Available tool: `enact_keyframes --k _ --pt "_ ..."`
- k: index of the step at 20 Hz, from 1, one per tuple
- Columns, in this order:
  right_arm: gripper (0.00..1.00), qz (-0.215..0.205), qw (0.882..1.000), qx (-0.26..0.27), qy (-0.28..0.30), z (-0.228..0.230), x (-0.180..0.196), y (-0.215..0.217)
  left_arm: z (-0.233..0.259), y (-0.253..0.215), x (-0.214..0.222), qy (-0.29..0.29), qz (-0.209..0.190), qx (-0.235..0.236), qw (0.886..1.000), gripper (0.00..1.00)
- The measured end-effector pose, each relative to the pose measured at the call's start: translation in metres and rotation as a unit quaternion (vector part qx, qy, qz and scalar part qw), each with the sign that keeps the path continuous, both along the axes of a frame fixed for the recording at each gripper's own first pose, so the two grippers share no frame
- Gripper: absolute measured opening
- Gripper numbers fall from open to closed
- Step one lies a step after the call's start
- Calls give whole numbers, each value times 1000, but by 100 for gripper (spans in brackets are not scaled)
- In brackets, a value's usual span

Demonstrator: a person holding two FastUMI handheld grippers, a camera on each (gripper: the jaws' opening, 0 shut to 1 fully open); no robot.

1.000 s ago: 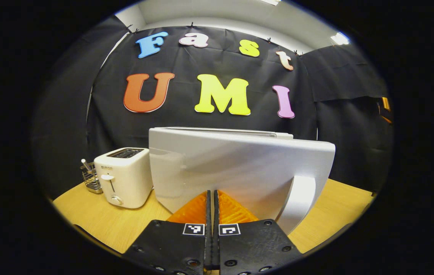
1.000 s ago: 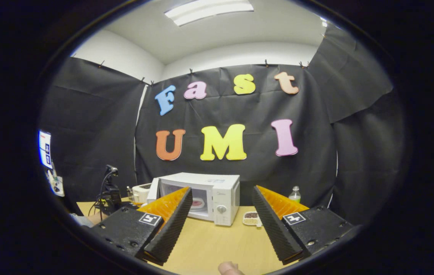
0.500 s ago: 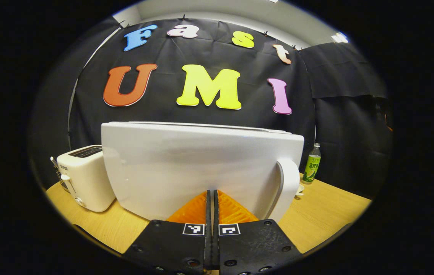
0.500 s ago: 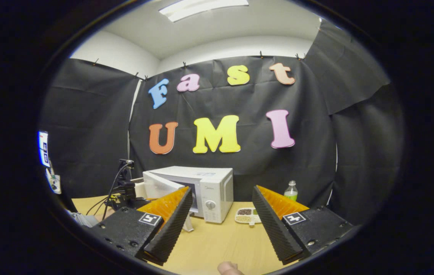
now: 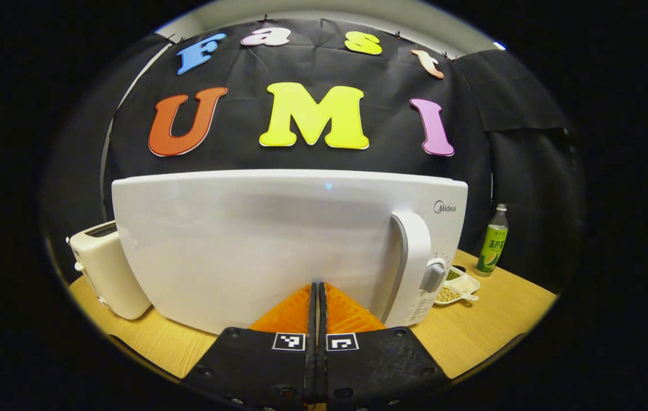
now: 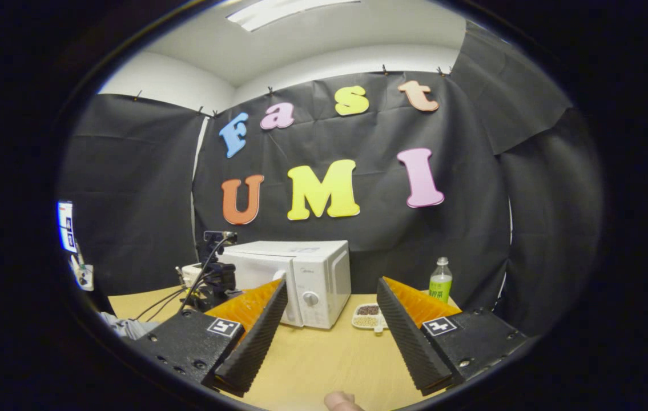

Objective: Open the microwave oven with the left hand, put the food in, and close the microwave oven.

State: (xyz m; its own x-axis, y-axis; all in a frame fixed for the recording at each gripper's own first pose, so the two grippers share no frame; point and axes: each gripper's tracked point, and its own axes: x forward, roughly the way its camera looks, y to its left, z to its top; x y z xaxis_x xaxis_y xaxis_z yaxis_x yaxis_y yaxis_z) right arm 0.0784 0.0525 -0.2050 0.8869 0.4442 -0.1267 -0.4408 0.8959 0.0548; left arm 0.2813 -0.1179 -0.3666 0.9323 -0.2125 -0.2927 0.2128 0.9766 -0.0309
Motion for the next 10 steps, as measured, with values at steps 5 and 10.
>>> enact_keyframes --k 5,10 --pt "91 -15 1000 7 26 -14 -2 -10 -5 6 2 3 33 104 994 0" --pt "92 -44 998 -4 36 -16 -13 -21 -10 2 -10 61 33 21 997 0"
